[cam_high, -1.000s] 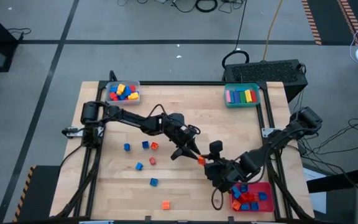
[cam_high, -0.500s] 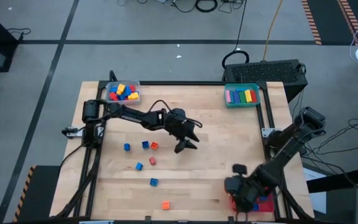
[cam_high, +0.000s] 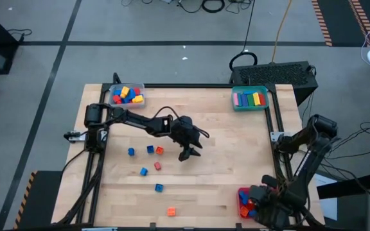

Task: Sort blocks by size
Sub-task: Put the small blue game piece into the red bin

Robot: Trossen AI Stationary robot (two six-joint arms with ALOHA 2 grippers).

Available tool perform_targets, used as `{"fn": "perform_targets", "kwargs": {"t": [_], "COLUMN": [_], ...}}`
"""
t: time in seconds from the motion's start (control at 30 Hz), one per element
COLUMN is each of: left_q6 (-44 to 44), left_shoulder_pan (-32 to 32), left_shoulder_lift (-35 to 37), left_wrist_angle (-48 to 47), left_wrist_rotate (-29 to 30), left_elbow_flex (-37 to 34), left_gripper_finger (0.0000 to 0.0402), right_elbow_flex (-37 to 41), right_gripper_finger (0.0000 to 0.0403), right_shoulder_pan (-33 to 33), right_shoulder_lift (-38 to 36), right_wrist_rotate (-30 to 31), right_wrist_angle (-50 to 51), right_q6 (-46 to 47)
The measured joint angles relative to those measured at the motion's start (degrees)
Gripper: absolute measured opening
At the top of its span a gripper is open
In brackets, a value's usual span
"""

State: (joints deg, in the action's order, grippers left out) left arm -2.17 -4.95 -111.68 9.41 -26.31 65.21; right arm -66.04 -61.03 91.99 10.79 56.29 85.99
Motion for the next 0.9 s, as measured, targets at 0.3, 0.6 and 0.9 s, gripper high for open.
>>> {"fn": "perform_targets", "kwargs": {"t": [0.3, 0.6, 0.9], "left_q6": [-0.3, -4.4, -9.1], "left_shoulder_pan": [-1.4, -1.3, 3.1], "left_shoulder_lift": [5.2, 21.4, 34.8], "left_wrist_angle": [-5.1, 2.8, 2.4], "left_wrist_rotate": [0.9, 10.7, 19.2], "left_elbow_flex": [-2.6, -20.4, -31.6], "left_gripper_finger": [0.0206, 0.0206, 0.0206], "right_elbow_flex": [0.1, 0.1, 0.1], "right_gripper_finger": [0.0244, 0.0247, 0.0231], "right_shoulder_pan": [0.0, 2.3, 10.7], "right_shoulder_lift": [4.4, 5.8, 5.8], "right_wrist_rotate": [8.8, 41.0, 44.9], "right_wrist_angle": [2.1, 3.1, 0.0], "right_q6": [5.3, 5.1, -4.7]}}
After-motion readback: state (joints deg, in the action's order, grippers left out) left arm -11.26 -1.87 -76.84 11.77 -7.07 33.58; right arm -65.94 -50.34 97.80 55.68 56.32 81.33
